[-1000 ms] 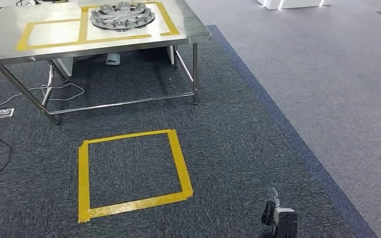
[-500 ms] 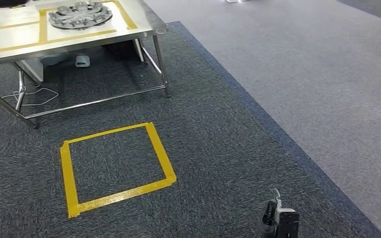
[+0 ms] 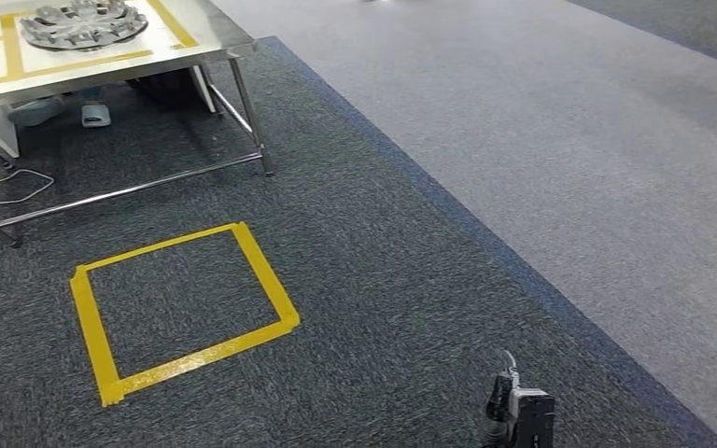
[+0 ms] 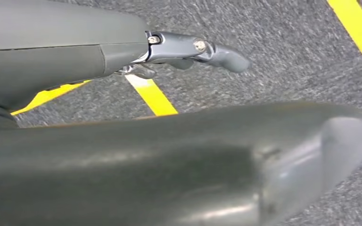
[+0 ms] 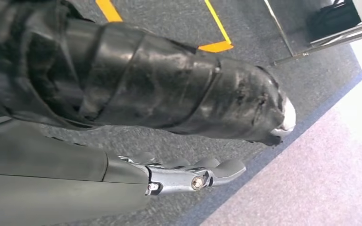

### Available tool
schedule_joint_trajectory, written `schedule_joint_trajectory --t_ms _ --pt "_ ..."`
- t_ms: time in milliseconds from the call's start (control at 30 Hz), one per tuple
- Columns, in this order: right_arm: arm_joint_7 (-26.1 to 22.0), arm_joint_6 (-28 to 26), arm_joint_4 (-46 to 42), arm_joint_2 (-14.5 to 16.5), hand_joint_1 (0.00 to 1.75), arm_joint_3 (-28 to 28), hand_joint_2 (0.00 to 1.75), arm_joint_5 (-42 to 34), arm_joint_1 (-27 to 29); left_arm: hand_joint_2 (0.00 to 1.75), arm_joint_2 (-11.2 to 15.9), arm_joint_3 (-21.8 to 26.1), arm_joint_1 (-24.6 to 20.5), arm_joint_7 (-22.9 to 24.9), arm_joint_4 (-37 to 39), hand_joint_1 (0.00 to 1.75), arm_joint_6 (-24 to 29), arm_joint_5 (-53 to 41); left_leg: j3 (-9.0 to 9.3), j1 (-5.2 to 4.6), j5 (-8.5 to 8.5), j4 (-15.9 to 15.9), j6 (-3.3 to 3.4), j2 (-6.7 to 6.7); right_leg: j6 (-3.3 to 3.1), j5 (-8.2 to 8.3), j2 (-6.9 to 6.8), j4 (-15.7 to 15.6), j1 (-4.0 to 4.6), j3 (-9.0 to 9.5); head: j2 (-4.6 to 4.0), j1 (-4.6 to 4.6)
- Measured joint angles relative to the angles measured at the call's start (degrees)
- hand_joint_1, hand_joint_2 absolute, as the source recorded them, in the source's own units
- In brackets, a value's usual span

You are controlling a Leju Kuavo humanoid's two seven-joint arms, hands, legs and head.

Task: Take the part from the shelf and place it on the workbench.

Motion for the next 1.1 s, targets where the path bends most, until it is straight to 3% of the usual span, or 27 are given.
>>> schedule_joint_trajectory --t_ms 67,100,133,167,200,233,267,333,400,467,533,600,633,667,700,767,800,833,900,933,1000,1033,1100 --pt "0.01 0.00 0.03 -0.01 0.00 0.00 0.00 -0.02 -0.12 0.00 0.07 0.03 0.13 0.01 0.00 0.00 -0.01 0.01 -1.44 0.04 0.99 0.12 -0.01 1.22 0.85 -5.37 -1.39 6.98 -0.61 -1.79 0.00 0.38" --pt "0.02 0.00 0.05 -0.01 0.00 0.00 0.00 -0.02 -0.11 0.00 0.08 0.05 0.17 0.01 0.00 0.00 -0.02 0.01 -2.19 0.09 1.46 0.23 -0.17 1.87 1.25 -6.27 -1.74 10.00 -0.98 -2.09 0.00 0.46" --pt "0.02 0.00 0.07 -0.02 0.00 -0.01 0.00 -0.02 -0.08 0.00 0.08 0.06 0.17 0.01 0.00 0.00 -0.03 0.01 -3.01 0.19 1.91 0.42 -0.41 2.54 1.69 -5.63 -2.01 11.82 -1.34 -1.85 0.00 0.48" --pt "0.02 0.00 0.09 -0.02 0.00 -0.01 0.00 -0.01 -0.06 0.00 0.07 0.07 0.12 0.01 0.00 0.00 -0.05 0.01 -3.88 0.35 2.28 0.73 -0.70 3.19 2.12 -3.75 -2.25 11.94 -1.70 -0.85 0.00 0.50" --pt "0.02 0.00 0.11 -0.03 0.00 -0.02 0.00 -0.01 -0.05 0.00 0.07 0.07 0.06 0.01 0.00 0.00 -0.06 0.01 -4.78 0.56 2.61 1.25 -1.05 3.82 2.60 -1.63 -2.71 10.21 -2.10 1.14 0.00 0.51" --pt "0.02 -0.01 0.13 -0.03 0.00 0.01 0.00 0.01 -0.09 0.00 0.13 0.07 -0.01 0.00 -0.02 0.00 -0.07 0.01 -5.52 0.66 2.83 1.92 -1.44 4.36 3.16 -0.69 -3.76 7.01 -2.50 3.84 0.00 0.54" --pt "0.02 -0.02 0.13 -0.03 0.00 0.10 0.00 0.04 -0.21 0.00 0.20 0.07 -0.04 -0.02 -0.05 0.00 -0.07 0.02 -6.20 0.71 2.92 2.77 -1.88 4.82 3.45 -0.90 -4.88 3.07 -2.65 6.93 0.00 0.72" --pt "0.02 -0.09 0.13 -0.03 0.00 0.38 0.00 0.15 -0.58 0.00 0.37 0.10 -0.14 -0.05 -0.12 0.00 -0.13 0.04 -7.02 0.52 3.00 4.22 -2.71 5.73 2.76 -3.70 -6.22 -2.81 -2.66 10.49 0.00 0.81" --pt "0.01 -0.17 0.18 -0.04 0.00 0.51 0.00 0.26 -0.55 0.00 0.42 0.16 -0.22 -0.08 -0.13 0.00 -0.22 0.14 -7.41 0.65 3.13 4.80 -3.33 6.64 1.07 -4.78 -5.41 -3.97 -2.39 10.36 0.00 0.53" --pt "0.01 -0.26 0.26 -0.04 0.00 0.49 0.00 0.28 -0.13 0.00 0.48 0.27 -0.16 -0.10 -0.13 0.00 -0.29 0.23 -7.89 1.14 1.42 6.25 -3.94 5.01 -0.03 -4.25 -4.57 -3.84 -2.20 9.72 0.00 0.22" --pt "0.02 -0.33 0.33 -0.03 0.00 0.60 0.00 0.27 -0.07 0.00 0.49 0.38 0.10 -0.11 -0.13 0.00 -0.34 0.26 -9.69 1.34 -3.17 11.85 -4.28 2.09 -0.78 -3.48 -3.63 -3.83 -1.97 9.03 0.00 -0.21" --pt "0.02 -0.37 0.39 -0.03 0.00 0.81 0.00 0.28 -0.14 0.00 0.45 0.44 0.33 -0.12 -0.13 0.00 -0.37 0.26 -11.89 1.19 -7.01 18.99 -4.00 1.02 -1.26 -2.79 -2.37 -3.77 -1.45 8.54 0.00 -0.62" --pt "0.02 -0.41 0.43 -0.03 0.00 0.88 0.00 0.26 -0.08 0.00 0.44 0.46 0.37 -0.12 -0.13 0.00 -0.37 0.26 -12.21 1.05 -7.33 20.77 -3.66 0.88 -1.44 -2.50 -1.70 -3.73 -1.13 8.39 0.00 -0.73" --pt "0.02 -0.46 0.47 -0.03 0.00 0.91 0.00 0.22 -0.02 0.00 0.44 0.47 0.37 -0.12 -0.13 0.00 -0.37 0.27 -11.62 0.83 -6.34 20.36 -3.15 0.74 -1.57 -2.27 -0.97 -3.70 -0.79 8.28 0.00 -0.76" --pt "0.02 -0.51 0.50 -0.03 0.00 0.91 0.00 0.19 0.01 0.00 0.45 0.48 0.37 -0.12 -0.13 0.00 -0.37 0.27 -10.21 0.54 -4.40 17.94 -2.49 0.34 -1.67 -2.13 -0.24 -3.67 -0.47 8.24 0.00 -0.76" --pt "0.02 -0.56 0.55 -0.03 0.00 1.03 0.00 0.15 -0.07 0.00 0.61 0.48 0.41 -0.13 -0.14 0.00 -0.37 0.27 -6.64 0.01 -0.49 10.80 -0.62 -2.07 -1.68 -2.00 1.14 -3.65 -0.08 8.21 0.00 -0.59" --pt "0.02 -0.57 0.57 -0.02 0.00 1.11 0.00 0.15 -0.17 0.00 0.65 0.49 0.47 -0.13 -0.15 0.00 -0.37 0.27 -5.43 -0.17 0.59 8.24 -0.03 -3.27 -1.55 -1.91 1.82 -3.63 -0.11 8.11 0.00 -0.43" --pt "0.02 -0.57 0.60 -0.02 0.00 1.21 0.00 0.15 -0.24 0.00 0.71 0.50 0.58 -0.14 -0.15 0.00 -0.36 0.27 -4.82 -0.29 1.02 6.84 0.36 -4.14 -1.31 -1.76 2.49 -3.64 -0.29 7.90 0.00 -0.31" --pt "0.02 -0.57 0.64 -0.01 0.00 1.32 0.00 0.16 -0.22 0.00 0.66 0.52 0.65 -0.14 -0.15 0.00 -0.35 0.28 -4.40 -0.43 1.27 5.56 0.39 -3.61 -0.57 -1.30 3.86 -3.88 -0.64 7.46 0.00 -0.46" --pt "0.01 -0.58 0.66 -0.02 0.00 1.34 0.00 0.16 -0.14 0.00 0.65 0.52 0.50 -0.14 -0.15 0.00 -0.36 0.28 -3.93 -0.31 1.28 4.33 0.41 -2.89 -0.23 -1.34 3.66 -3.88 -0.64 7.07 0.00 -0.58" --pt "-0.01 -0.61 0.66 -0.03 0.00 1.33 0.00 0.16 -0.23 0.00 0.57 0.52 0.11 -0.15 -0.15 0.00 -0.37 0.28 -2.93 0.06 1.40 1.71 0.51 -1.41 0.43 -2.95 1.34 -1.70 -0.45 5.47 0.00 -0.16" --pt "-0.01 -0.62 0.66 -0.03 0.00 1.33 0.00 0.15 -0.36 0.00 0.56 0.52 0.06 -0.15 -0.15 0.00 -0.37 0.28 -2.74 0.18 1.44 1.09 0.48 -0.68 0.79 -4.51 -0.28 1.07 -0.53 3.95 0.00 0.16" --pt "0.00 -0.63 0.72 -0.04 0.00 1.33 0.00 0.14 -0.49 0.00 0.54 0.52 0.27 -0.15 -0.15 0.00 -0.37 0.29 -2.90 0.21 1.47 1.11 0.42 0.89 1.62 -7.29 -1.74 7.95 -0.94 0.59 0.00 0.49"
